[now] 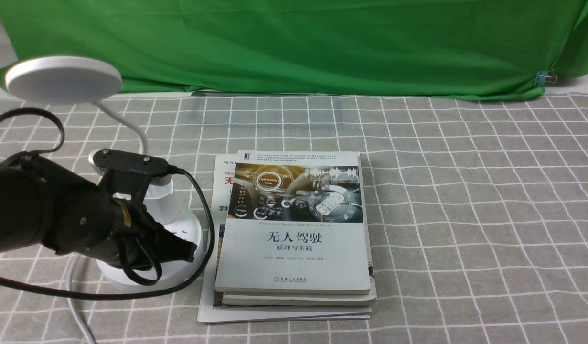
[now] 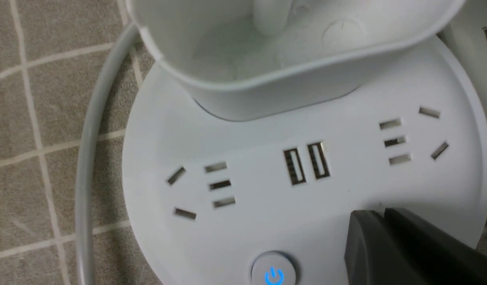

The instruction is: Turn on the desk lamp on the grey coffee tablecloth with your hand.

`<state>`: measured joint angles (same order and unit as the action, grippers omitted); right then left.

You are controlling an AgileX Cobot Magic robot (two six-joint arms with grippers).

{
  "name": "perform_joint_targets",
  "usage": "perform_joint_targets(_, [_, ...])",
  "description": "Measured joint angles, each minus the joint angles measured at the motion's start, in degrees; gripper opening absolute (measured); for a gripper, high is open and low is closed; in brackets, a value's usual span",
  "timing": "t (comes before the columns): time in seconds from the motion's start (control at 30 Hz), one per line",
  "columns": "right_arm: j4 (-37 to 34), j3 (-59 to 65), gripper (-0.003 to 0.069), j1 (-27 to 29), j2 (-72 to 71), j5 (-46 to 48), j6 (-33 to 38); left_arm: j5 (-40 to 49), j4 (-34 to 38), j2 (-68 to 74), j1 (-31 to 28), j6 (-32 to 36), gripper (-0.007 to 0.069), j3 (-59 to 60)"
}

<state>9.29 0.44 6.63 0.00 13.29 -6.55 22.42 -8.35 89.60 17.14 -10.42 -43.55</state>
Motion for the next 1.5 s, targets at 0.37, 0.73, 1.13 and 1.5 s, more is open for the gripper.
perform_joint_targets(0.37, [0.0, 0.0, 0.0245, 0.0, 0.0, 0.0, 0.0, 6.05, 1.96, -12.74, 0.0, -0.72, 0.0019, 1.67])
perform_joint_targets(0.73, [0.0, 0.0, 0.0245, 0.0, 0.0, 0.0, 0.0, 6.35, 10.26, -40.96, 0.0, -1.03, 0.0019, 18.98])
perform_joint_targets(1.13, [0.0, 0.0, 0.0245, 0.0, 0.0, 0.0, 0.0, 5.96, 13.03, -78.07, 0.0, 3.35, 0.0019, 23.63])
perform_joint_targets(1.5, [0.0, 0.0, 0.0245, 0.0, 0.0, 0.0, 0.0, 6.55, 13.28, -85.24, 0.0, 3.34, 0.0019, 23.67])
